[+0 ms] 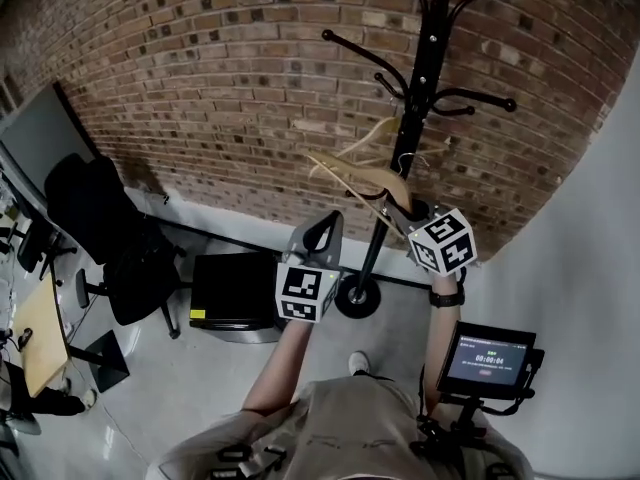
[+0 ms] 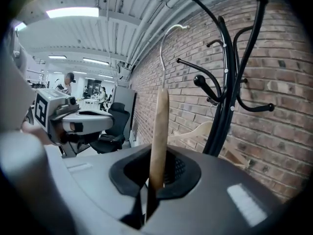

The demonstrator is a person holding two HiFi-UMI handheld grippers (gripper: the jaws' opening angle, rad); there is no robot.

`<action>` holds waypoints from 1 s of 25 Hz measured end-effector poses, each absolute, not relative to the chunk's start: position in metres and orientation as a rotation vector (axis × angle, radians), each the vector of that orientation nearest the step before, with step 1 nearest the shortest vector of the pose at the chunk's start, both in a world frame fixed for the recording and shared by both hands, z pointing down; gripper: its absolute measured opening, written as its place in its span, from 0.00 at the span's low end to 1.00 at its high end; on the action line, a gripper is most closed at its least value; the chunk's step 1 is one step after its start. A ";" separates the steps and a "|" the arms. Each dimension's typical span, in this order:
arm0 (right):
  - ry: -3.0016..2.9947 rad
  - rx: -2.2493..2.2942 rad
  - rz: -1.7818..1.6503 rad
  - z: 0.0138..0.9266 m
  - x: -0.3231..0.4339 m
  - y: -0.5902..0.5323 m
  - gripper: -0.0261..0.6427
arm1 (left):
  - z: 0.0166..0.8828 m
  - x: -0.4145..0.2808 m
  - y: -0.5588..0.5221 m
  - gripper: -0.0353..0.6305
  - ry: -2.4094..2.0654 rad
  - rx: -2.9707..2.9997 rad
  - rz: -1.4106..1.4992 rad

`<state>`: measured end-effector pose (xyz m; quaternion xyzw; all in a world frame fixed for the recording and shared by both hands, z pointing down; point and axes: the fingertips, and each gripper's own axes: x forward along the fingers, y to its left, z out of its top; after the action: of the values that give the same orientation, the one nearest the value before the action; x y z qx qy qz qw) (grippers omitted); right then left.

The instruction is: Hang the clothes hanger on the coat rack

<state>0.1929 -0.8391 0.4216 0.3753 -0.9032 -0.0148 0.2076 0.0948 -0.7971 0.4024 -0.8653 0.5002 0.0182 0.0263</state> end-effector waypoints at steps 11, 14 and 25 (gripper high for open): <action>-2.592 0.916 0.094 0.435 0.185 -0.916 0.08 | 0.418 0.091 -0.838 0.05 1.657 -2.602 -0.020; -2.602 0.931 0.143 0.446 0.187 -0.922 0.08 | 0.423 0.091 -0.842 0.05 1.665 -2.609 -0.039; -2.355 1.287 -0.280 0.427 0.234 -0.920 0.25 | 0.429 0.108 -0.832 0.05 1.573 -2.664 -0.073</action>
<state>0.2343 -0.9201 0.4273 0.4654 -0.8513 -0.1013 0.2199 0.1083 -0.8316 0.4290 -0.8607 0.5080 -0.0234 0.0236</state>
